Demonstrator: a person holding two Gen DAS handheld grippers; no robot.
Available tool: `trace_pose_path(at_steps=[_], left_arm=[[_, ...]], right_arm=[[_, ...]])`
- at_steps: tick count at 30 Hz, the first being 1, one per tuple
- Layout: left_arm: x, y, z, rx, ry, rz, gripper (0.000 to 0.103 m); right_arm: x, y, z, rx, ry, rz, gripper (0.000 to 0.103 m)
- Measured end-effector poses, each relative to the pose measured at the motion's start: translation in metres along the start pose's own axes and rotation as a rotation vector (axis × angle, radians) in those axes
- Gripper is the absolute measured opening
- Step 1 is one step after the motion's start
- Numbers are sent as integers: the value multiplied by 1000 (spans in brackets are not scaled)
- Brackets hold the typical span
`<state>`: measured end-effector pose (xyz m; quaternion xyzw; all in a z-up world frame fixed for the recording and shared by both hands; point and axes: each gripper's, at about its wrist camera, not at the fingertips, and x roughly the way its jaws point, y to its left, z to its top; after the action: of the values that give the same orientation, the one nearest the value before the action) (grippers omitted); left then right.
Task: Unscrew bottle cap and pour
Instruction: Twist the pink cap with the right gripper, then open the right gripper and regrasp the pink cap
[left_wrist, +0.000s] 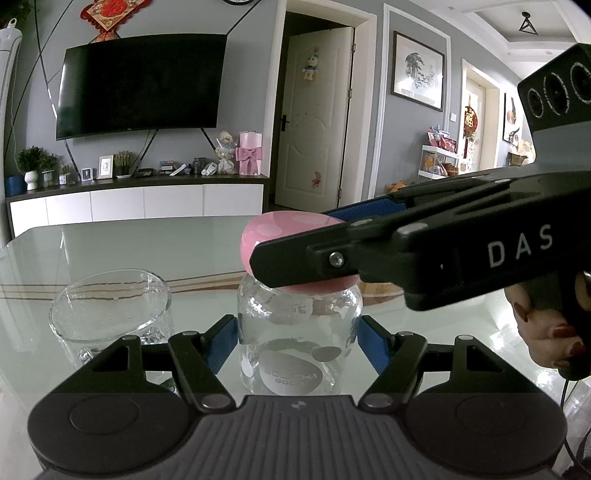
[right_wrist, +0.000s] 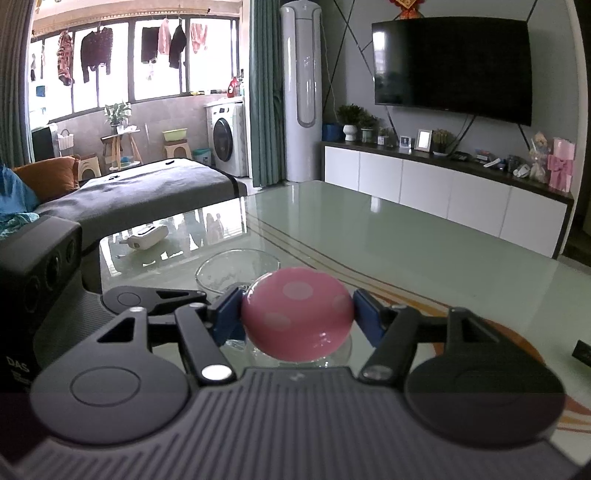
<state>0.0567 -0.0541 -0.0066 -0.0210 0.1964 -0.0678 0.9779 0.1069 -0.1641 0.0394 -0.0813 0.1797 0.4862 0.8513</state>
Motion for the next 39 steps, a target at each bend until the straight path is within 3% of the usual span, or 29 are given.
trace_pose_path(at_steps=[39], left_arm=[[-5, -1, -5, -5, 3, -4, 74]], right_arm=[[0, -18, 8, -82, 66, 99, 67]])
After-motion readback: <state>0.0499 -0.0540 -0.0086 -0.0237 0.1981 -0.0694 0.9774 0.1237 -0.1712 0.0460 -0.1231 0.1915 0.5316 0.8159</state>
